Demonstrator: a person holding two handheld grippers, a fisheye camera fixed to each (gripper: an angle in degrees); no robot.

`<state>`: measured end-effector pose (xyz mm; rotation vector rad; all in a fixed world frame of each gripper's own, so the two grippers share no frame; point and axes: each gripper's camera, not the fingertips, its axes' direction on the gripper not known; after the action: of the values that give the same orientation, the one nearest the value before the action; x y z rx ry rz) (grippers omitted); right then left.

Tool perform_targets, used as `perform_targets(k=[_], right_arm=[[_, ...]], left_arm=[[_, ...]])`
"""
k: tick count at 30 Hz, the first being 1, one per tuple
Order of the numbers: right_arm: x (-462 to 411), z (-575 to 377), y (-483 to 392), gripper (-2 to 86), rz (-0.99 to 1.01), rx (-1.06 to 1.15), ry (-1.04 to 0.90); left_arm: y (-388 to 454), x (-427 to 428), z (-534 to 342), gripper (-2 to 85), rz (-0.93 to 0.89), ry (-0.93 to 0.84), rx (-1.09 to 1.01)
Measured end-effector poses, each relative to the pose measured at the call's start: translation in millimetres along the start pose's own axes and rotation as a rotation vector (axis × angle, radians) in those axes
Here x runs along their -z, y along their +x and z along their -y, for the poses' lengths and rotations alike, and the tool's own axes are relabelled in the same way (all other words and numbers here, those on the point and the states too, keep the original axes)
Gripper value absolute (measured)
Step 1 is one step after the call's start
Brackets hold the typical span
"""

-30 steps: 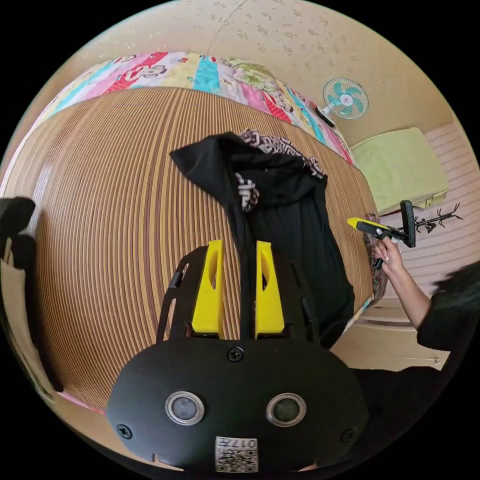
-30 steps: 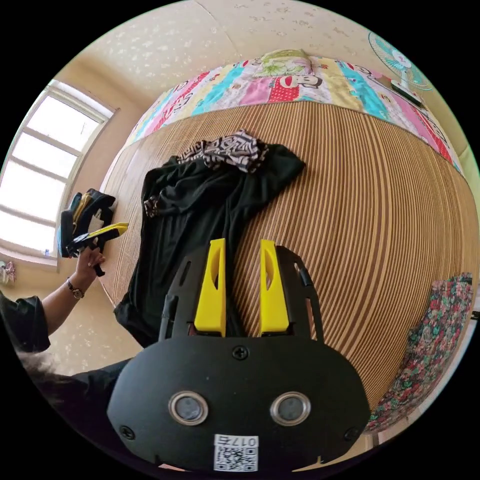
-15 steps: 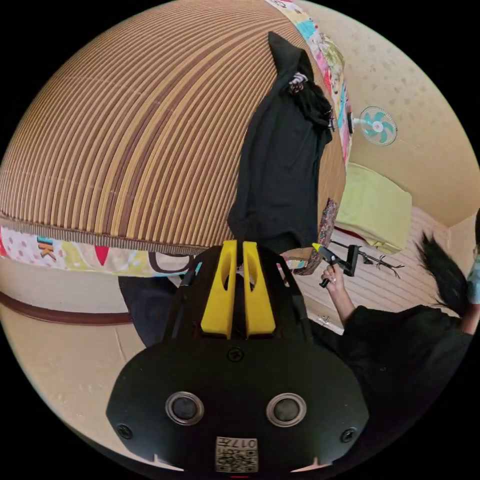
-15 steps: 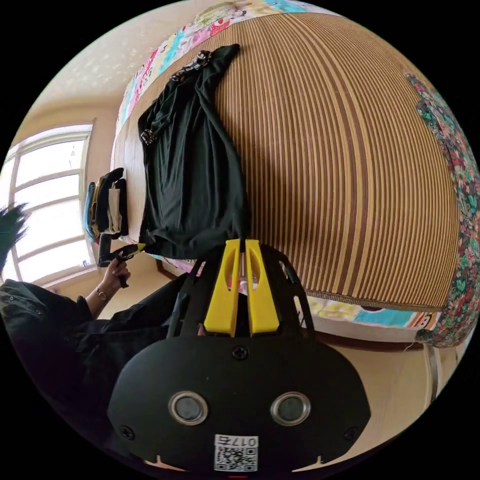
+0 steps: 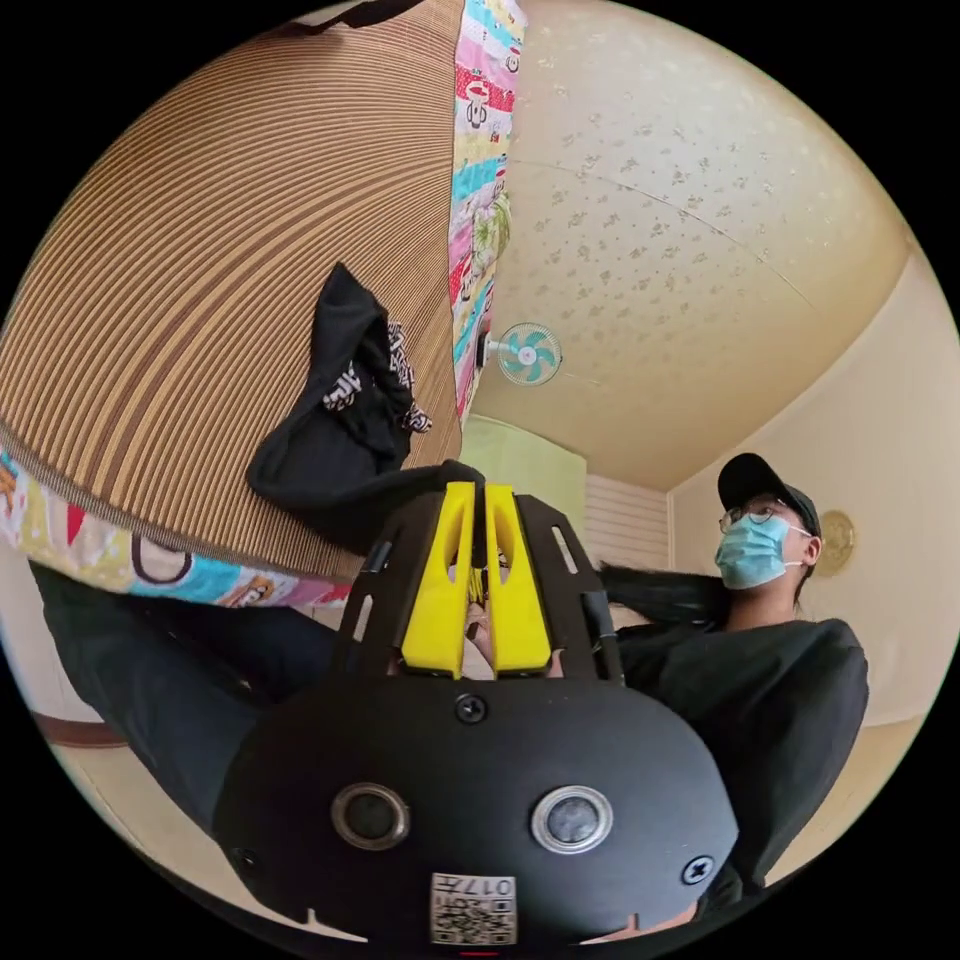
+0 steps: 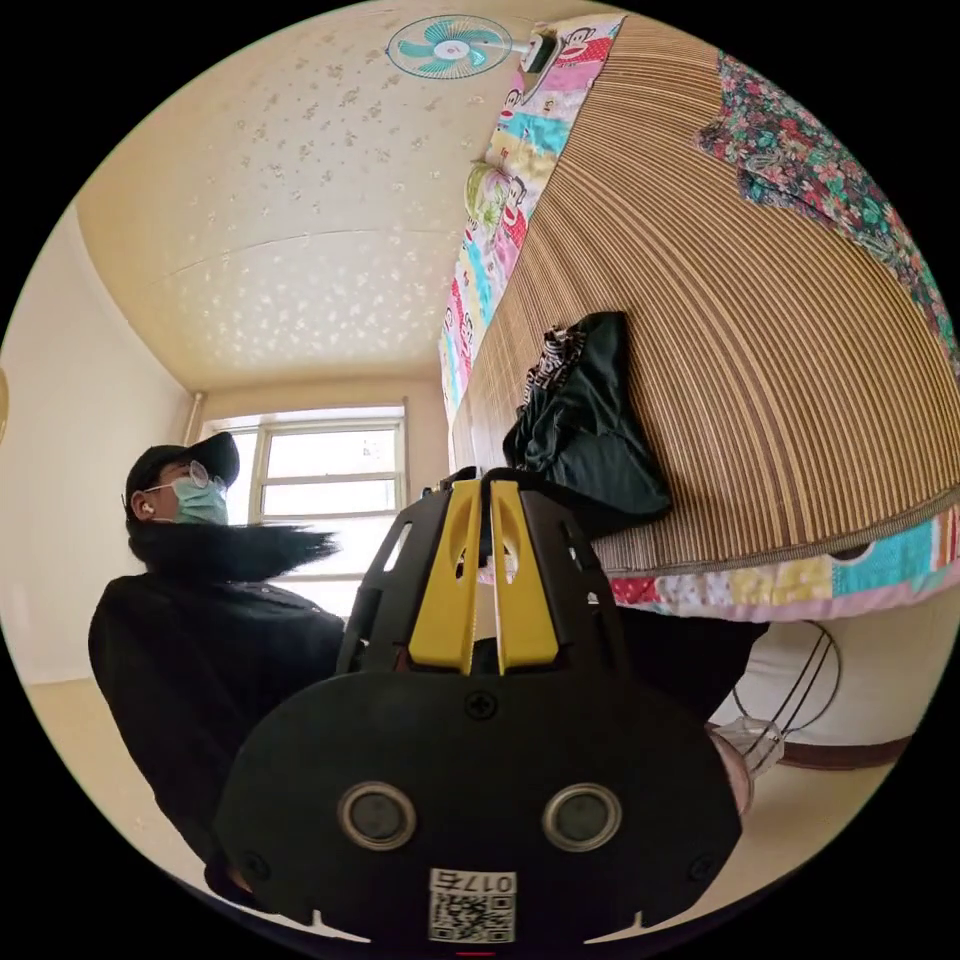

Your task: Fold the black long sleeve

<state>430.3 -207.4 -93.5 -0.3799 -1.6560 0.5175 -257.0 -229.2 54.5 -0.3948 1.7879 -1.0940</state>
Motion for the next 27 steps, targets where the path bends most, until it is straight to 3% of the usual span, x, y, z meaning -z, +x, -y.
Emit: perform_targets(k=[6,8,15,19,22,24,25,27], right_arm=[[-86,160,44,2.2,0.007,0.029,0.138],[-105,181,45,2.7,-0.108,-0.064,0.153],[-234,114,-48,1.6,-0.691,0.252,-0.049],[-308,50,-69,0.7,-0.874,0.491,0.006],[-334,36,-55,0.4,-1.001,0.432,0.059],[-335,36,-44,0.4,-0.989,0.376,0.036],[-329,36,-39,0.3,-0.960,0.354,0.036],[-310,33,-32,0.3,-0.951,0.315,0.064]], left_arm=[[-22,-64,168,5.5,0.062,0.114,-0.106],[-28,-70,180,9.1,0.124,0.119,-0.065],[-54,-73,52,14.5,0.685,0.138,0.046],[-96,-91,6,15.9,0.647,0.125,0.113],[-136,-100,7,13.4,0.508,0.205,0.182],[-148,-105,20,7.0,0.425,0.300,0.203],[-143,-108,24,5.4,0.423,0.315,0.183],[-96,-139,43,2.8,0.393,0.282,-0.062]])
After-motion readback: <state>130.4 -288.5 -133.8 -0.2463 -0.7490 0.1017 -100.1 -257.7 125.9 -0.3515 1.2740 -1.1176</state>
